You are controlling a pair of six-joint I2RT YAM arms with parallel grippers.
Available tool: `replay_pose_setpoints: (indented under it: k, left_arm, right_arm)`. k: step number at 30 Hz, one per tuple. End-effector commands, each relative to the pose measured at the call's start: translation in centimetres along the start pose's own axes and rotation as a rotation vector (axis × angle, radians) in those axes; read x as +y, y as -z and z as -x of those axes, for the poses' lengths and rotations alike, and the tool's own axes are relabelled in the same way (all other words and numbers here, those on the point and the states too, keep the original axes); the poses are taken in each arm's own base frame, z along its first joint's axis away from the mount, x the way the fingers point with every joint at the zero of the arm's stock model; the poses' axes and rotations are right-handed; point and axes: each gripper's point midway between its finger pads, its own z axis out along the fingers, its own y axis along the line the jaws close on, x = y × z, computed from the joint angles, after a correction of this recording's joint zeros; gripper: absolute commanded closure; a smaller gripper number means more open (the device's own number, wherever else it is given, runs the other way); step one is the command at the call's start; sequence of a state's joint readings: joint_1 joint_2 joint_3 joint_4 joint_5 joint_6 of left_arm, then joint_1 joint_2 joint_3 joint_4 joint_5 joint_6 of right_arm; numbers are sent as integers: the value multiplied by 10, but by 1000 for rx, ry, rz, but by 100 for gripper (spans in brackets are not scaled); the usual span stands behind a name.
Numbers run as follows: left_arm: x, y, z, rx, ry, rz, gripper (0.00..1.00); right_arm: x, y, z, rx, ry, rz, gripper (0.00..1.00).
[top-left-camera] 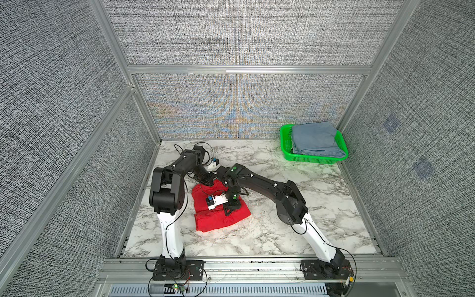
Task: Roll up the long pants
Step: Roll the long pant at the center of the board.
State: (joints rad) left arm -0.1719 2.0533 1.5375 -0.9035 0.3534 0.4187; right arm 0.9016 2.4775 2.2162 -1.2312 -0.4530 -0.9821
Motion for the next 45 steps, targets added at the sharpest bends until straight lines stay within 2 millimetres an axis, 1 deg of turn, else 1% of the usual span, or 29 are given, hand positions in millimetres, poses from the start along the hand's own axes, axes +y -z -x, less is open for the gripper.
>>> replay_pose_setpoints:
  k: [1, 4, 8, 9, 10, 11, 14, 17, 20, 22, 26, 29, 33, 36, 39, 41, 45]
  left_arm:
    - [1, 35, 16, -93, -30, 73, 98]
    - [2, 70, 14, -128, -46, 138, 98]
    - [6, 106, -2, -161, -63, 218, 98]
    - [3, 114, -6, -176, -76, 224, 98]
    - [0, 119, -10, -184, -94, 223, 98]
    - [-7, 124, -16, -192, -130, 215, 98]
    - [-28, 130, -33, -200, -233, 192, 98]
    - [-50, 130, -47, -211, -315, 131, 98]
    - [-67, 133, -54, -234, -364, 83, 98]
    - [-73, 135, -57, -244, -391, 67, 98]
    - [-78, 130, -64, -232, -422, 41, 98]
    - [-75, 122, -67, -206, -432, 39, 98]
    - [-59, 107, -69, -169, -440, 80, 98]
    - [-50, 96, -67, -154, -443, 89, 98]
    - [-41, 90, -56, -170, -437, 106, 98]
    - [-36, 87, -46, -197, -434, 117, 97]
    - [-37, 82, -30, -221, -433, 83, 98]
  right_arm:
    - [-59, -3, 6, 2, 61, -233, 100]
    - [-64, 0, 8, -21, 42, -243, 100]
    - [-76, 7, 14, -69, 16, -268, 100]
    - [-80, 8, 16, -84, 8, -276, 100]
    - [-83, 10, 17, -100, 0, -281, 100]
    - [-86, 12, 20, -119, -6, -281, 100]
    - [-95, 15, 22, -172, -38, -267, 100]
    - [-100, 16, 22, -201, -64, -248, 100]
    - [-104, 16, 19, -226, -97, -231, 100]
    - [-104, 16, 16, -247, -122, -209, 100]
    - [-106, 24, 12, -318, -183, -164, 100]
    - [-109, 33, 8, -371, -224, -132, 100]
    - [-110, 43, 5, -426, -262, -99, 100]
    - [-109, 45, 3, -447, -280, -78, 100]
    - [-107, 47, 2, -465, -291, -52, 100]
    - [-104, 47, 1, -476, -296, -29, 100]
    - [-100, 49, 1, -500, -305, 6, 100]
